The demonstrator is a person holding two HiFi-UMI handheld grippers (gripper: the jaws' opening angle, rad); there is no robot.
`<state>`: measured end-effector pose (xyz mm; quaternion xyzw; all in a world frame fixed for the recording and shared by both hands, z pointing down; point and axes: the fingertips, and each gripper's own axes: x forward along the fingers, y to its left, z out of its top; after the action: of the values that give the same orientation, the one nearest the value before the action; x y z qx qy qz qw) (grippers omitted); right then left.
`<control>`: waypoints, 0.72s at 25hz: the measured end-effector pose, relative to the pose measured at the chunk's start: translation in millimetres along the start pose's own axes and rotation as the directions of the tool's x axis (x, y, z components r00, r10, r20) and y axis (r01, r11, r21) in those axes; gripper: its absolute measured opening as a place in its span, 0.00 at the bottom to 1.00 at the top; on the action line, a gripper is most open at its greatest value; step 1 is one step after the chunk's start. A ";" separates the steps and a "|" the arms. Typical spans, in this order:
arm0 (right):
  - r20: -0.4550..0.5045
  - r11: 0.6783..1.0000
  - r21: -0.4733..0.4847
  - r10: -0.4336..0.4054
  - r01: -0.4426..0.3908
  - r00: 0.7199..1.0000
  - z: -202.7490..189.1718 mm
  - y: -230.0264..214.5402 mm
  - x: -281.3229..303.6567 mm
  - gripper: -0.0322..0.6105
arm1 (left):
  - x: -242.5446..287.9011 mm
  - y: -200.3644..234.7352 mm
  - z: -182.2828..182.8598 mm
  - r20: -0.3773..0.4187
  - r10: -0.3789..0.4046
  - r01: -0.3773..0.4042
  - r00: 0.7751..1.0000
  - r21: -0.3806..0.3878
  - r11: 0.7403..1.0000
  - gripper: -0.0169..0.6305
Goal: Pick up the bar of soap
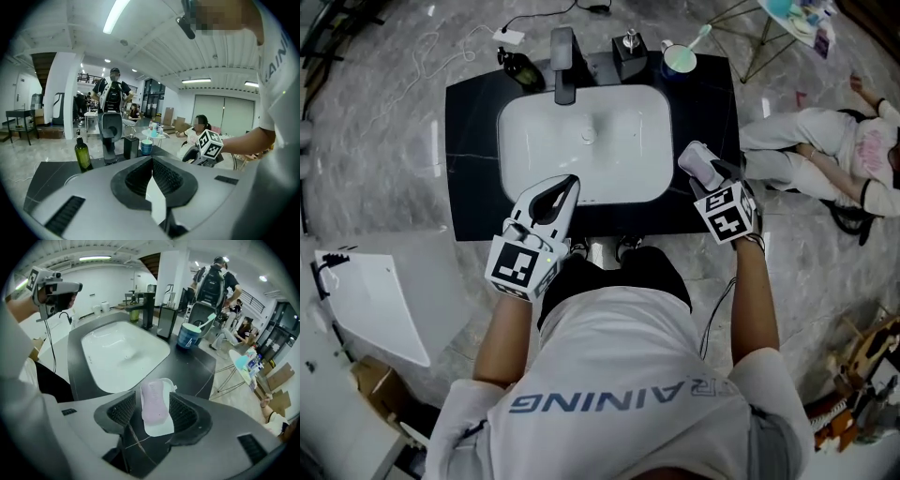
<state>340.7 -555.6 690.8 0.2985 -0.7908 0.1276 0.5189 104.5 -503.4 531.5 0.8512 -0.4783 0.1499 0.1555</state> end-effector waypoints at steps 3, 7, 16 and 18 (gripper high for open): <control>-0.056 0.998 -0.043 0.047 -0.050 0.997 -6.2 -0.9 21.1 0.40 | 2.7 2.0 -10.3 -0.014 0.040 -0.041 0.999 -0.028 0.999 0.03; -0.115 0.991 -0.085 0.095 -0.105 0.989 -10.1 -1.9 42.2 0.40 | 4.3 3.7 -19.1 -0.021 0.080 -0.081 0.997 -0.057 0.995 0.03; -0.111 0.987 -0.088 0.127 -0.137 0.986 -9.0 3.4 55.2 0.37 | -1.6 0.5 -27.1 -0.029 0.114 -0.116 0.993 -0.072 0.991 0.03; -0.064 0.992 -0.062 0.109 -0.113 0.992 -3.2 -0.1 47.3 0.36 | -3.1 0.3 -25.7 -0.028 0.111 -0.113 0.993 -0.067 0.991 0.03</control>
<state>329.7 -570.1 734.5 0.2331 -0.7939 0.1392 0.5441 99.9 -490.7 553.6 0.8153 -0.5283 0.1520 0.1817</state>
